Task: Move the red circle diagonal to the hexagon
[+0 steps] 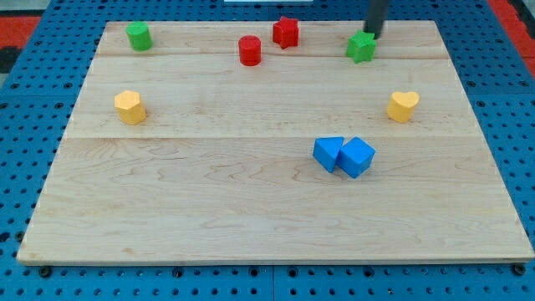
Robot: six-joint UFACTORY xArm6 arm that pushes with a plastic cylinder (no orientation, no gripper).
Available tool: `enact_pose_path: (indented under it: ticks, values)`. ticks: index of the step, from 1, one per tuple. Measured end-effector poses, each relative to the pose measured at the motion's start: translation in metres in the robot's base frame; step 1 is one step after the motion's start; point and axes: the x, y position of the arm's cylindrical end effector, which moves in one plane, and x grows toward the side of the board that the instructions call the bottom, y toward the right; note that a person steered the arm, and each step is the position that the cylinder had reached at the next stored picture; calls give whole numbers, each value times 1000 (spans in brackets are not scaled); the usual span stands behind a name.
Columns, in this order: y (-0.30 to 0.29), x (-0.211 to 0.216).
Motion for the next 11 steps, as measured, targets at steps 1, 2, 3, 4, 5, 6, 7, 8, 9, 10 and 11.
enact_pose_path:
  ticks: [1,2,3,4,5,6,7,8,9,10,11]
  values:
    - [-26,23]
    - [-51,23]
    - [-37,22]
    - [-108,34]
    - [-78,21]
    - [-68,3]
    - [-116,3]
    - [-184,17]
    - [-238,56]
    - [-242,76]
    - [-275,89]
